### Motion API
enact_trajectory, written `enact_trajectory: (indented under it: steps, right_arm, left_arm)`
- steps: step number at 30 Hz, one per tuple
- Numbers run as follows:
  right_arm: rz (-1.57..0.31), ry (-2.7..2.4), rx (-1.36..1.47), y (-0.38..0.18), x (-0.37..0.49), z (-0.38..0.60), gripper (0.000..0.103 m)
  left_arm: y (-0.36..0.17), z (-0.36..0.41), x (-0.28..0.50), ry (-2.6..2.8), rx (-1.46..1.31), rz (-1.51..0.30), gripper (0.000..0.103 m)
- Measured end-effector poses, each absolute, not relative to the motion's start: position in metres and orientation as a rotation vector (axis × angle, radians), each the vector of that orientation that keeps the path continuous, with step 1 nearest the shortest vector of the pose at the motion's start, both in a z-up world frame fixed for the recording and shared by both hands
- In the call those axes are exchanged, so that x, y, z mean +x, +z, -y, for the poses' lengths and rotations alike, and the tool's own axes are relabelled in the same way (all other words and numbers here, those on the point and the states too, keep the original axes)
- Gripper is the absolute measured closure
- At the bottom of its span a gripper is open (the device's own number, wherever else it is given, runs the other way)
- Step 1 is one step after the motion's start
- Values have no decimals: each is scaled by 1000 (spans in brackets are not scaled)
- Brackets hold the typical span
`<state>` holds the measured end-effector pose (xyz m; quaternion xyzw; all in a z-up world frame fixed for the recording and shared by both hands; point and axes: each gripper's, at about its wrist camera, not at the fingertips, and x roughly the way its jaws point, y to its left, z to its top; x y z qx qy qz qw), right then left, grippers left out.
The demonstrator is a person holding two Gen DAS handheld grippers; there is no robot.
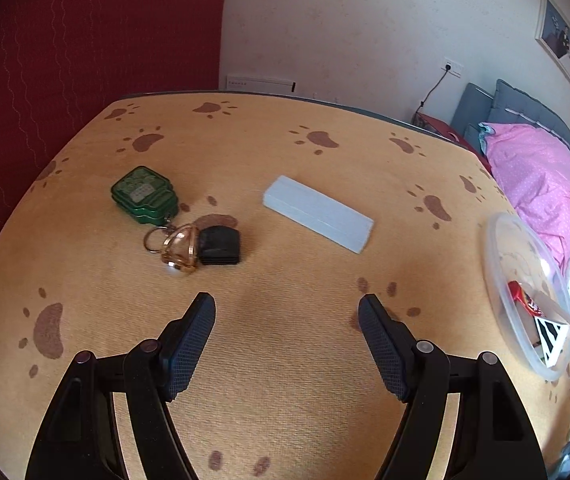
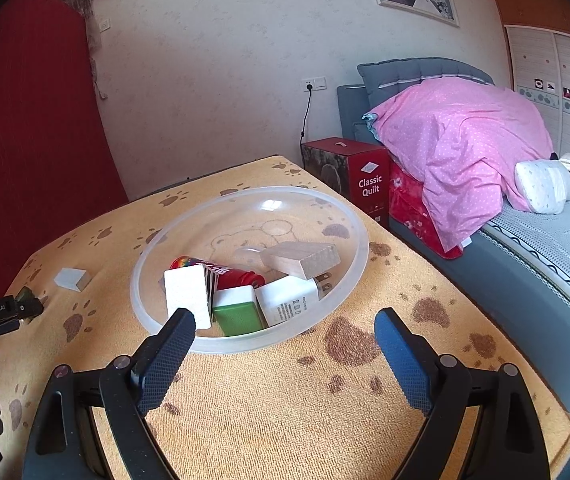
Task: Organize rigid objects
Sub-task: 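Lower the left tool onto the gold ring and grasp it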
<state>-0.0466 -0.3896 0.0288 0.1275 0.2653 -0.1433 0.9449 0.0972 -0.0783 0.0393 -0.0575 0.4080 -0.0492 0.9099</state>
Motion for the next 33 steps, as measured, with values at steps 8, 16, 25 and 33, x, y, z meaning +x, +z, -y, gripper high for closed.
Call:
enact_trajectory:
  steps: [8,16,25,33]
  right_arm:
    - [-525,-243,234,41,-49,371,9]
    - [-525,-169,197,50,-46,345,9]
    - [-567,-94,151,45,-39,313,9]
    - [-616,-29,107,41,-29,285,9]
  left_arm:
    - [36,33,108,-6,-144,-820,28]
    - [28,17,126,30,-134,-828,28]
    - [18,12,140,-21,-153,-832,56]
    - [14,-4,133,-79,-239,-800,78]
